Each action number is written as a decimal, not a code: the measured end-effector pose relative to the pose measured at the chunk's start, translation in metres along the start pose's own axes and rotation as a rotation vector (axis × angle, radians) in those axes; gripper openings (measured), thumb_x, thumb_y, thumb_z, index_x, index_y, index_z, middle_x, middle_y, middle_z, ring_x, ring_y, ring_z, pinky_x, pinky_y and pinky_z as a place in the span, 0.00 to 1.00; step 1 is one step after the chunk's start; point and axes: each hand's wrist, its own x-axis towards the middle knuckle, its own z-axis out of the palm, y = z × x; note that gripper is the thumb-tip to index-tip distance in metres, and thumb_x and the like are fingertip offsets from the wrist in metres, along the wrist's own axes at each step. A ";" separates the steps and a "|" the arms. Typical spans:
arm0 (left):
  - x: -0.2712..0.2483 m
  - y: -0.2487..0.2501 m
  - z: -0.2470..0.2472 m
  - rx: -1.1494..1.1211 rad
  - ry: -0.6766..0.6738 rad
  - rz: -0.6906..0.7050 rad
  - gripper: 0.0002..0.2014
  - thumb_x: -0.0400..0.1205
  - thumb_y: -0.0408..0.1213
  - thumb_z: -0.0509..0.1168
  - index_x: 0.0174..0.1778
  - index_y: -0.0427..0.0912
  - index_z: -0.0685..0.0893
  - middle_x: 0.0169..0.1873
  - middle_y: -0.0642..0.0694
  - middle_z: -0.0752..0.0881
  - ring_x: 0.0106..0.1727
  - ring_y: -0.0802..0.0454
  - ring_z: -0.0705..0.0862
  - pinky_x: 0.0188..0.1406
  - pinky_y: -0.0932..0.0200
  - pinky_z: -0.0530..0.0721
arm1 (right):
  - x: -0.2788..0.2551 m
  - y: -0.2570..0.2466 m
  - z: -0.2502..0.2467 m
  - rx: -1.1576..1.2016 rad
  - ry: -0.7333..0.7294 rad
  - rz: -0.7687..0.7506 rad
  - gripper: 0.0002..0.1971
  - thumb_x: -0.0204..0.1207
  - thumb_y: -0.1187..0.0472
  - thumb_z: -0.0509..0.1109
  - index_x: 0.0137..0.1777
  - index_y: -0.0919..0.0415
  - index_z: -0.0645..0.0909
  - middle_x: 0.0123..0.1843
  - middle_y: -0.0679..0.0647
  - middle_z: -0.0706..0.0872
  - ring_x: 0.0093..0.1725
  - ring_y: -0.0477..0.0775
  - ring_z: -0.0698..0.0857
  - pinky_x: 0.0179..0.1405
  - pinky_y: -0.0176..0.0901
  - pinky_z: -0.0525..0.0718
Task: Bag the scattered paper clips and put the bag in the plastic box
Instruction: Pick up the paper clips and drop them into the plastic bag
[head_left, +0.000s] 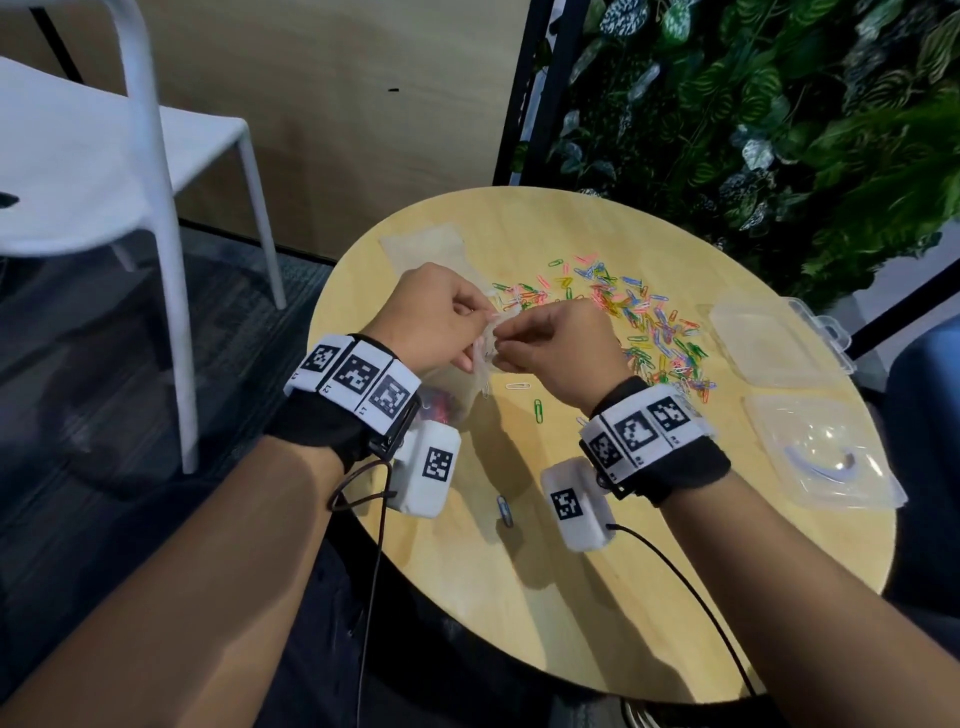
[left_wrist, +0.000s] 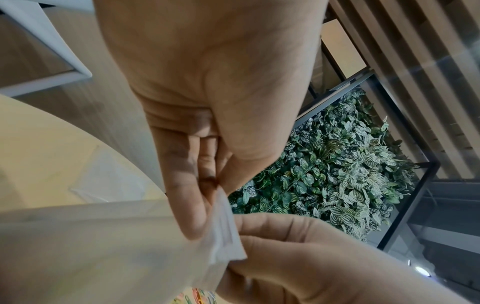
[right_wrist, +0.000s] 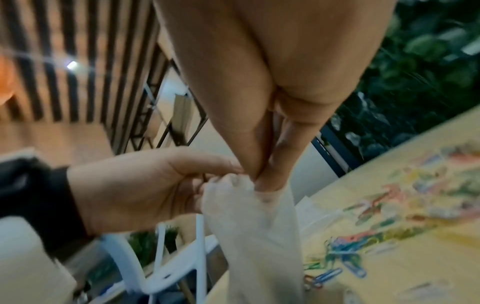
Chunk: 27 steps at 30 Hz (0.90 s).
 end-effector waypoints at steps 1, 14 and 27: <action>0.000 0.000 0.000 -0.011 -0.002 -0.003 0.06 0.84 0.31 0.69 0.47 0.40 0.91 0.32 0.42 0.90 0.26 0.47 0.91 0.32 0.57 0.93 | 0.000 -0.001 -0.001 -0.151 -0.001 -0.072 0.07 0.71 0.72 0.74 0.45 0.63 0.91 0.39 0.58 0.92 0.35 0.50 0.90 0.40 0.30 0.86; -0.002 -0.009 -0.042 0.024 0.180 -0.015 0.08 0.83 0.30 0.70 0.39 0.41 0.92 0.30 0.38 0.91 0.27 0.46 0.92 0.29 0.56 0.93 | -0.096 0.054 0.015 -0.410 -0.253 0.038 0.16 0.62 0.54 0.83 0.49 0.53 0.86 0.44 0.49 0.85 0.36 0.48 0.86 0.36 0.42 0.86; -0.025 -0.038 -0.088 -0.072 0.327 -0.108 0.05 0.83 0.32 0.70 0.44 0.39 0.91 0.35 0.39 0.91 0.34 0.43 0.93 0.42 0.47 0.94 | -0.003 0.043 0.077 -0.751 -0.267 -0.352 0.08 0.73 0.71 0.70 0.45 0.60 0.90 0.47 0.57 0.85 0.48 0.59 0.83 0.52 0.52 0.85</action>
